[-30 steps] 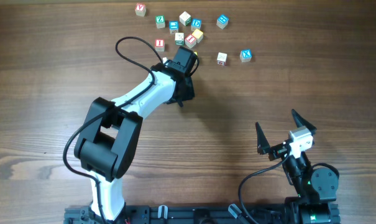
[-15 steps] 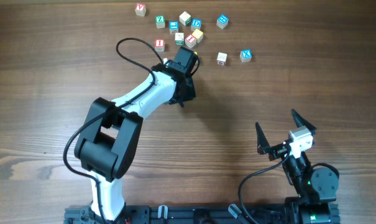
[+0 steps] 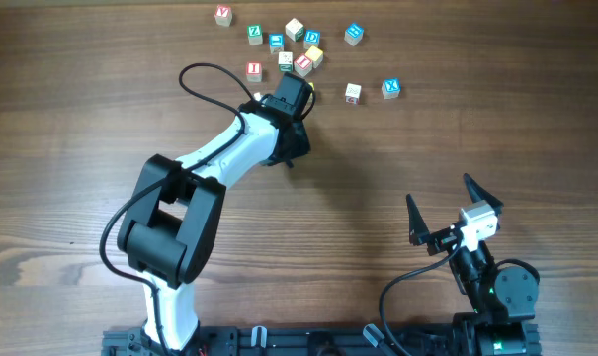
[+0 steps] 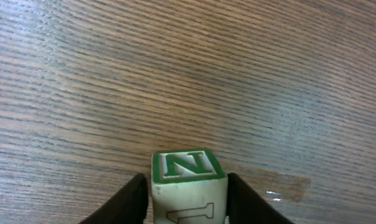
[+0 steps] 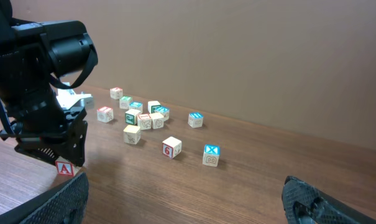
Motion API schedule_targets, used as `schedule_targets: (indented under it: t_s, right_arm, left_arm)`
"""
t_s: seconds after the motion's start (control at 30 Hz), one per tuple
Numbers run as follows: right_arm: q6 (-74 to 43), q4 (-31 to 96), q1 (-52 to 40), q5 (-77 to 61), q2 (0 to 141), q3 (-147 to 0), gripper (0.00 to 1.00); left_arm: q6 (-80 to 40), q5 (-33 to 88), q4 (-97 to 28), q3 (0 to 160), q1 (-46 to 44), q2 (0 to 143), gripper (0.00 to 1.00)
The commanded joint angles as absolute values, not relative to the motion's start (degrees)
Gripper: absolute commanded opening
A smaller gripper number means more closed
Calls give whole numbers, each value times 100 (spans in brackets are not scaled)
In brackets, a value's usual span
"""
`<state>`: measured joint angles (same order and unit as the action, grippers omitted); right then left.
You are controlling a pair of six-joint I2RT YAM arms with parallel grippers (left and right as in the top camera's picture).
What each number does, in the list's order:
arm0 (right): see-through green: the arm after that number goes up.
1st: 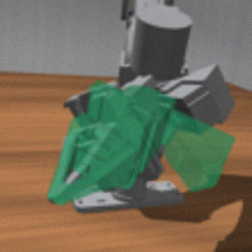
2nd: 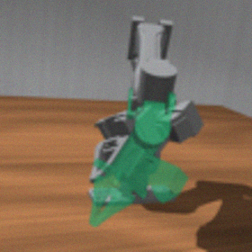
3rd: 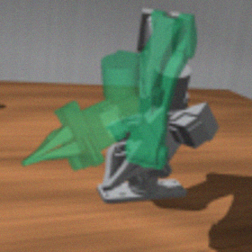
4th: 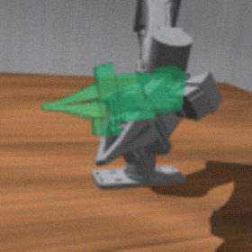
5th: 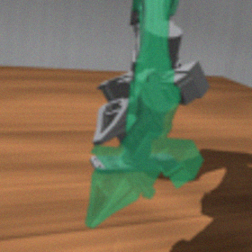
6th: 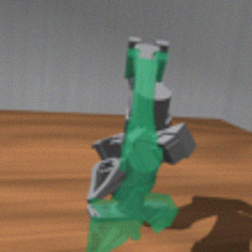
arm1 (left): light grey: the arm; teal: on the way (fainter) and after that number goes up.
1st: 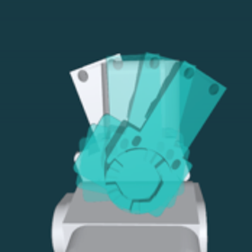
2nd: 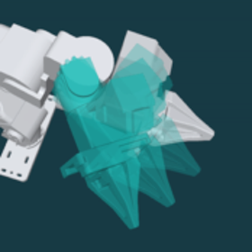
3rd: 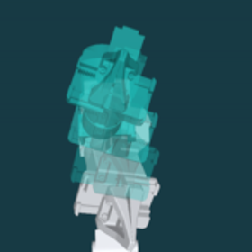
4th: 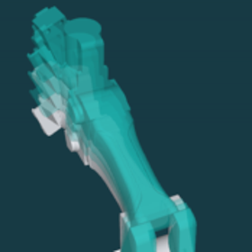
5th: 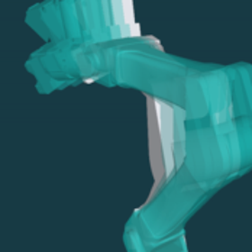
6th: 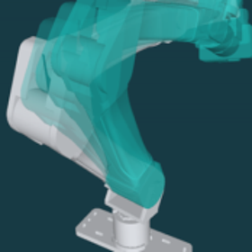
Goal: Form a circle
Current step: 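Lower the N block onto the table and open the left gripper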
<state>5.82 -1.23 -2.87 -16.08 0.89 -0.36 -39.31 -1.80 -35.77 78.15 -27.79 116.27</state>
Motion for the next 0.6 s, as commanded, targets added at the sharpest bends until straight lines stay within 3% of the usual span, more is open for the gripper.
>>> schedule_targets:
  t_s: [0.0, 0.2, 0.4, 0.47, 0.53, 0.57]
  right_arm:
    - [598, -132, -255, -1643, 43, -30, 100]
    - [600, -132, -255, -1643, 43, -30, 100]
    - [600, -132, -255, -1643, 43, -30, 100]
    - [600, -132, -255, -1643, 43, -30, 100]
    - [598, -132, -255, -1643, 43, -30, 100]
    - [598, -132, -255, -1643, 43, -30, 100]
  left_arm:
    - [-3994, -237, -3579, 7760, -2738, 11681, 49]
    - [-3905, -244, -3531, 7769, -2718, 11666, 64]
    - [-3210, -261, -3802, 8549, -2322, 11616, 71]
    - [-3168, -261, -4032, 9037, -2123, 11616, 68]
    - [-3002, -257, -4235, 9564, -1922, 11616, 59]
    - [-2908, -259, -4318, 9786, -1848, 11616, 45]
